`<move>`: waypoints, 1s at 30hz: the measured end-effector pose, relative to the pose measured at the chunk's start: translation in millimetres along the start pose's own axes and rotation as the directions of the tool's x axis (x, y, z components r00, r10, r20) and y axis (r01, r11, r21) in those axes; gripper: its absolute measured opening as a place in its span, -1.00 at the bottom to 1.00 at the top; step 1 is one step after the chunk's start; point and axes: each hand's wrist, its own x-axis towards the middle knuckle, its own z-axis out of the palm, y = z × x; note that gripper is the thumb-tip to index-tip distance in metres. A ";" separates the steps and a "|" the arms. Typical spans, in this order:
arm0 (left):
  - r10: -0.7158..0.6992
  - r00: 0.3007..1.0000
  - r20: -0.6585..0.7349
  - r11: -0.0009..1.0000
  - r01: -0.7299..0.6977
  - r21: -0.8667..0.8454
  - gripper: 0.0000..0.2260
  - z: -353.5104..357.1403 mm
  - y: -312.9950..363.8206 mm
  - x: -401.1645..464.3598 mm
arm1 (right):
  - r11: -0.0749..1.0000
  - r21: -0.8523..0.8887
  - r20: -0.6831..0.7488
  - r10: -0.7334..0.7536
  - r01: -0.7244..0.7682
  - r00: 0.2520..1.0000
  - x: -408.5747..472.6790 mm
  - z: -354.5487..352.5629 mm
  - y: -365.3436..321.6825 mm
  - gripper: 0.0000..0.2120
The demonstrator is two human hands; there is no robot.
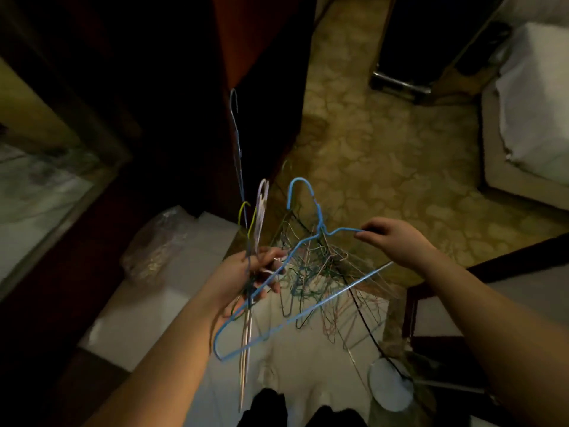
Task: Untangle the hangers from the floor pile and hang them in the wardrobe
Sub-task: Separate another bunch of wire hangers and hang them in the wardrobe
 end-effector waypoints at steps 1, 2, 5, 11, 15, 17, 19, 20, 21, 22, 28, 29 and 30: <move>-0.010 0.999 -0.032 1.000 0.009 -0.028 -0.82 -4.4 -2.6 -12.4 | 1.000 -0.013 0.027 -0.006 0.006 1.000 -7.6 -4.4 -4.7 -0.97; -0.022 0.997 -0.073 0.998 0.017 -0.063 -0.84 -7.8 -6.6 -26.3 | 1.000 -0.025 0.052 -0.016 0.018 0.999 -15.3 -8.1 -8.5 -0.94; -0.038 0.972 -0.231 0.991 0.008 -0.130 -0.86 -19.2 -25.6 -67.5 | 0.998 -0.005 0.096 -0.067 0.067 0.993 -36.1 -18.1 -17.9 -0.90; -0.053 0.895 -0.444 0.933 -0.114 -0.342 -0.86 -22.5 -74.5 -149.2 | 0.983 0.012 0.165 -0.181 0.182 0.970 -77.9 -35.2 -25.7 -0.89; -0.088 0.808 -0.582 0.920 -0.158 -0.358 -0.89 -10.3 -104.1 -201.4 | 0.967 0.035 0.136 -0.254 0.252 0.958 -100.5 -37.2 -36.8 -0.87; -0.097 0.773 -0.627 0.923 -0.166 -0.347 -0.88 -8.1 -117.8 -228.2 | 0.958 0.048 0.152 -0.286 0.282 0.946 -107.9 -34.8 -47.6 -0.90; -0.081 0.753 -0.653 0.913 -0.207 -0.352 -0.88 -11.9 -135.4 -260.8 | 0.944 0.046 0.164 -0.330 0.327 0.930 -116.9 -26.6 -63.6 -0.89; -0.072 0.752 -0.656 0.901 -0.232 -0.366 -0.88 -14.7 -143.6 -276.8 | 0.933 0.038 0.162 -0.359 0.358 0.919 -120.4 -21.5 -72.9 -0.89; -0.064 0.748 -0.660 0.885 -0.263 -0.383 -0.88 -18.4 -152.5 -293.5 | 0.921 0.029 0.159 -0.388 0.388 0.908 -124.3 -15.4 -82.5 -0.89; -0.056 0.739 -0.671 0.872 -0.292 -0.394 -0.87 -21.0 -160.2 -310.1 | 0.908 0.026 0.157 -0.416 0.418 0.896 -129.7 -8.6 -93.3 -0.89; 0.001 0.672 -0.741 0.816 -0.429 -0.388 -0.84 -23.2 -190.0 -419.4 | 0.805 0.007 0.094 -0.591 0.593 0.801 -167.0 32.7 -171.2 -0.87; -0.004 0.651 -0.759 0.816 -0.436 -0.378 -0.83 -22.5 -194.3 -436.5 | 0.787 -0.018 0.102 -0.612 0.616 0.784 -175.0 39.2 -186.3 -0.90; -0.009 0.623 -0.782 0.818 -0.445 -0.364 -0.82 -22.1 -199.3 -453.5 | 0.771 -0.043 0.115 -0.628 0.635 0.770 -184.5 45.6 -201.7 -0.94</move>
